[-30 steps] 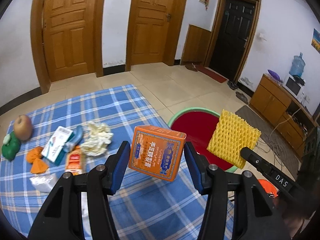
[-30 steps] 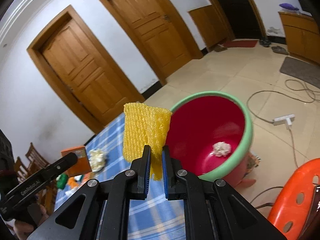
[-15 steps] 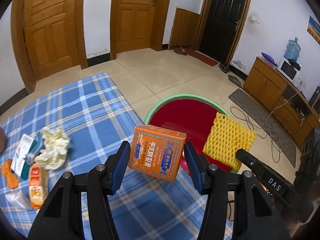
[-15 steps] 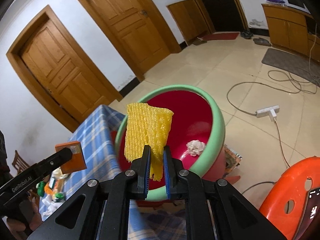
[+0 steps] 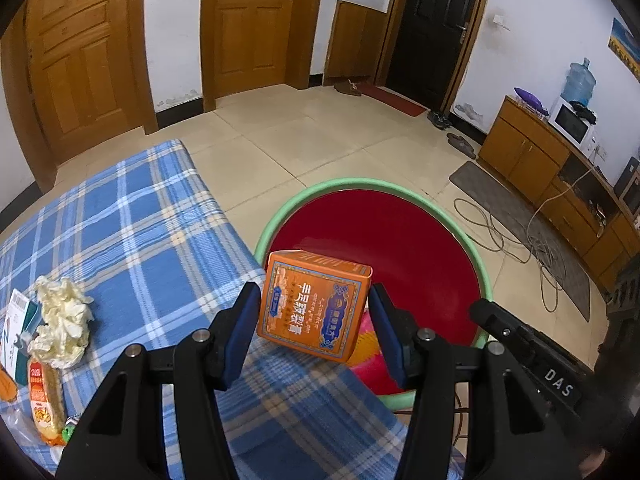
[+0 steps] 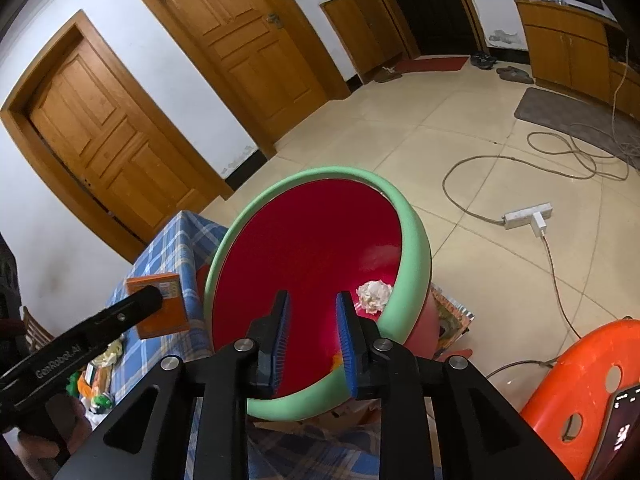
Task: Collect trash
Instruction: 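Carry both items over the red basin and open both tools to drop them, then move both tools back over the table toward the white plastic bag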
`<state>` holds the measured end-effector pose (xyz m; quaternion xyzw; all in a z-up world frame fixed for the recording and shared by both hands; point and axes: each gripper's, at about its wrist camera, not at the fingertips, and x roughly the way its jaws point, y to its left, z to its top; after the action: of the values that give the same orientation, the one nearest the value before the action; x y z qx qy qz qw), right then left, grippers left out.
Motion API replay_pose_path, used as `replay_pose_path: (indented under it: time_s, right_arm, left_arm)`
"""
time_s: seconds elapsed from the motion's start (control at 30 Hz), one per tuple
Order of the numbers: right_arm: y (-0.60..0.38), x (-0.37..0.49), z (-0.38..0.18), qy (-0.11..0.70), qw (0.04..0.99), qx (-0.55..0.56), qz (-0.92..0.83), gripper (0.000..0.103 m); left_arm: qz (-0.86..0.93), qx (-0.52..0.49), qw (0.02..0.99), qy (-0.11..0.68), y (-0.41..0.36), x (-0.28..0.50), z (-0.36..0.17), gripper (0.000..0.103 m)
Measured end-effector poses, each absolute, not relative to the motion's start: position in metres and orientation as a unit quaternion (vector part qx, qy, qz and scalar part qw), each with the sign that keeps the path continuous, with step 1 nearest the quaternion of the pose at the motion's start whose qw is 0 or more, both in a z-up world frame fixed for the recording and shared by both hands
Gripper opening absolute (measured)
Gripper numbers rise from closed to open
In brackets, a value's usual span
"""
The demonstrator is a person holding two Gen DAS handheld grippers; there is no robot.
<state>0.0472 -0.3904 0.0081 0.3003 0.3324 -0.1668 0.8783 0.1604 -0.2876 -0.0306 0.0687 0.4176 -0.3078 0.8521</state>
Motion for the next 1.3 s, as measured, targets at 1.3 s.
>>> replay_pose_path:
  time_s: [1.3]
  right_arm:
    - [-0.317,0.021,0.066,0.293,0.911,0.27,-0.104,0.052]
  left_arm:
    - [-0.194,0.006,0.902,0.387,-0.146,0.119,0.015,0.067]
